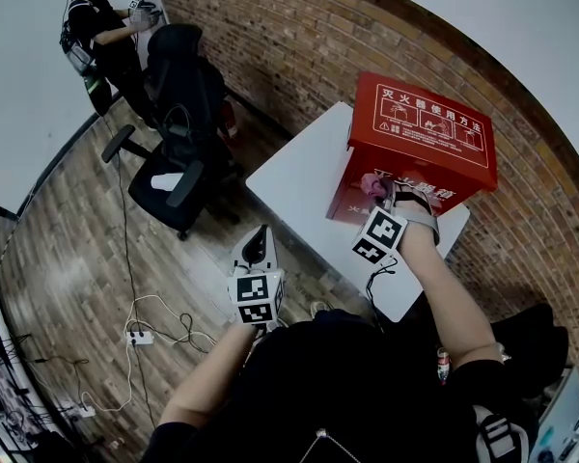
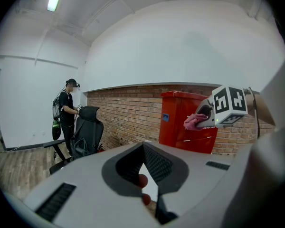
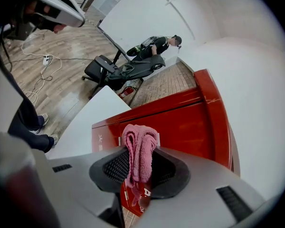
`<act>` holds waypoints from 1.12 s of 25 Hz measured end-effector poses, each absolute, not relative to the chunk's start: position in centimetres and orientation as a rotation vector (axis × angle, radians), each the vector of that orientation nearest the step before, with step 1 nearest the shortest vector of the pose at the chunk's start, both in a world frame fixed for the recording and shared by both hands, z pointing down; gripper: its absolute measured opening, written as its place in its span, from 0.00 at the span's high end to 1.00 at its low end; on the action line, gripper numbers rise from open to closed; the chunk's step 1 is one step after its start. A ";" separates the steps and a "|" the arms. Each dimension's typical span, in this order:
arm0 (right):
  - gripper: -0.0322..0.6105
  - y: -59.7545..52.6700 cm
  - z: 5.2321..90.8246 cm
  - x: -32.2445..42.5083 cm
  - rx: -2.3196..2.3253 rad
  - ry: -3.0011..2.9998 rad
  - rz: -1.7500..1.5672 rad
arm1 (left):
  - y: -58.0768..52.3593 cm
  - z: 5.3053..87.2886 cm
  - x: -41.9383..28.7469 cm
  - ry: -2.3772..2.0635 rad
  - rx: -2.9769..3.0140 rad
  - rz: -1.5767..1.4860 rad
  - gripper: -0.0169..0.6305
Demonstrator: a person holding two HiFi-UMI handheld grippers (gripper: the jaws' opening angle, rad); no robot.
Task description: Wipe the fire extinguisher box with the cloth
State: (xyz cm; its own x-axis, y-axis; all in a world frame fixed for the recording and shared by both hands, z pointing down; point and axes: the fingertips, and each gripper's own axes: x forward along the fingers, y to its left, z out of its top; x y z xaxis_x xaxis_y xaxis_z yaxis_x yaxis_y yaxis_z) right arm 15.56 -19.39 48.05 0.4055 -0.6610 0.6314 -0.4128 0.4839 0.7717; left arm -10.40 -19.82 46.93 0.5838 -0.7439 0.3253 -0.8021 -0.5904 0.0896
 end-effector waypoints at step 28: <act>0.79 -19.4 39.9 15.5 1.252 -1.060 -0.325 | -16.5 48.0 -15.4 -1.184 2.610 0.388 0.93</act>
